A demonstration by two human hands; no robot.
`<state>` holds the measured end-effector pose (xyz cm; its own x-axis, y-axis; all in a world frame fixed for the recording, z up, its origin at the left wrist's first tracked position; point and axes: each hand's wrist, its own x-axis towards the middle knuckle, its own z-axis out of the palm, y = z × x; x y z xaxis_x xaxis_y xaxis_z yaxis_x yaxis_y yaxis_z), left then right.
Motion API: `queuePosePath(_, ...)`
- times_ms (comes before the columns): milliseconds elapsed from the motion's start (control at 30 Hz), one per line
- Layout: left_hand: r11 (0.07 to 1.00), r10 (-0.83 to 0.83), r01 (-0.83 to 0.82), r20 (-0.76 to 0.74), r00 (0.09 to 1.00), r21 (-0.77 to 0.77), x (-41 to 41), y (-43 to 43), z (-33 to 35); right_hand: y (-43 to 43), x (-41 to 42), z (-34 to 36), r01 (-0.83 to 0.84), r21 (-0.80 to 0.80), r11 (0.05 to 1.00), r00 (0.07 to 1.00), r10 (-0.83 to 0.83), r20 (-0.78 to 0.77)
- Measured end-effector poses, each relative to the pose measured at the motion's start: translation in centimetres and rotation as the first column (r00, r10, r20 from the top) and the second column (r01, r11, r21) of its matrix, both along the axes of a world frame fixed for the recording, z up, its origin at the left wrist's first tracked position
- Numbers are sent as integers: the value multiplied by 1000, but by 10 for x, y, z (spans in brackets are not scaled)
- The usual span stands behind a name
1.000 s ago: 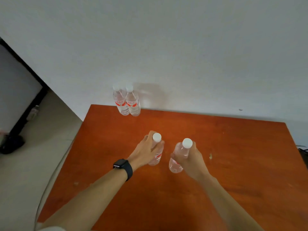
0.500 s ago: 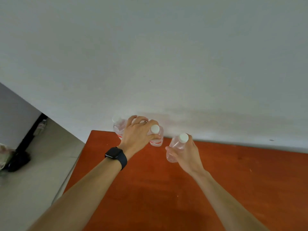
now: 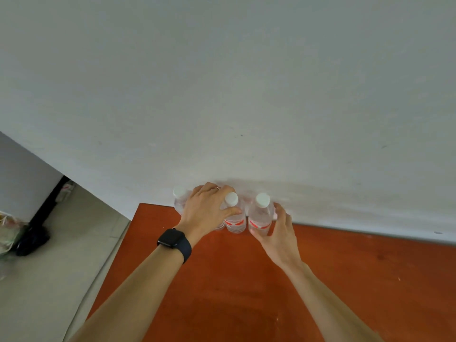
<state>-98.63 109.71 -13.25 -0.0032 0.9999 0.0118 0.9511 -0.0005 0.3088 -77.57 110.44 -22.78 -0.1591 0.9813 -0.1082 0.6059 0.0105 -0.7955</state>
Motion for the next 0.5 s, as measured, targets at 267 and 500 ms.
queuePosePath(267, 1000, 6, -5, 50, 999, -14, -2, -1, 3, 3, -6, -26, -5, -98, 995, 998, 11, 64)
queuePosePath(500, 999, 3, -2, 30, 1000, -34, -4, 0, 3, 5, -12, -25, -48, -82, 995, 992, 57, 110)
